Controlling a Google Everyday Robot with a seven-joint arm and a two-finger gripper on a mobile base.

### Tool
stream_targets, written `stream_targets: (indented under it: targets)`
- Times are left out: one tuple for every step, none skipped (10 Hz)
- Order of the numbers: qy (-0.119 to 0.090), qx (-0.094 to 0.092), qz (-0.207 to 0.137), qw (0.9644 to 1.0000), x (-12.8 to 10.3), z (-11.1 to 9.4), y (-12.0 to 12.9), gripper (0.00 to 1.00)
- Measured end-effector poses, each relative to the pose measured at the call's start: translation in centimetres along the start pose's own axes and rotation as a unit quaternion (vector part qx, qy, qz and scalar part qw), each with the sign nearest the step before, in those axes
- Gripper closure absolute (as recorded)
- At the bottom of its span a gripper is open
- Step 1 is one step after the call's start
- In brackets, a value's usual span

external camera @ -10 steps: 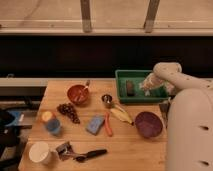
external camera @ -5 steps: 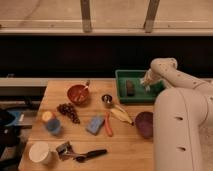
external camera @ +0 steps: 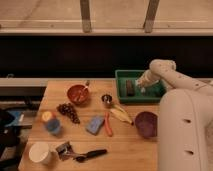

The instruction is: Wipe tray with towel

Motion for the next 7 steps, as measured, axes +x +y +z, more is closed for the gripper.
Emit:
stream_targets:
  targets:
    - [0.002,-0.002,-0.002,1.0,0.7,-0.2,0.2,1.0]
    - [0.001,0.0,0.002,1.0,1.2,-0.5,-0.4,1.0]
    - [-0.001,0.009,0.012,0.9999,1.7,-1.0,-1.9,1.0]
    - [-0.006,0.018,0.022,0.9996,1.6,-1.5,-3.1,1.0]
    - [-0.011,0.026,0.031,0.9991,1.0,-1.7,-4.1,1.0]
    - [-0.018,0.034,0.041,0.9984,0.0,-1.8,-4.9,1.0]
    - [-0.024,0.038,0.047,0.9978,-1.4,-1.7,-5.3,1.0]
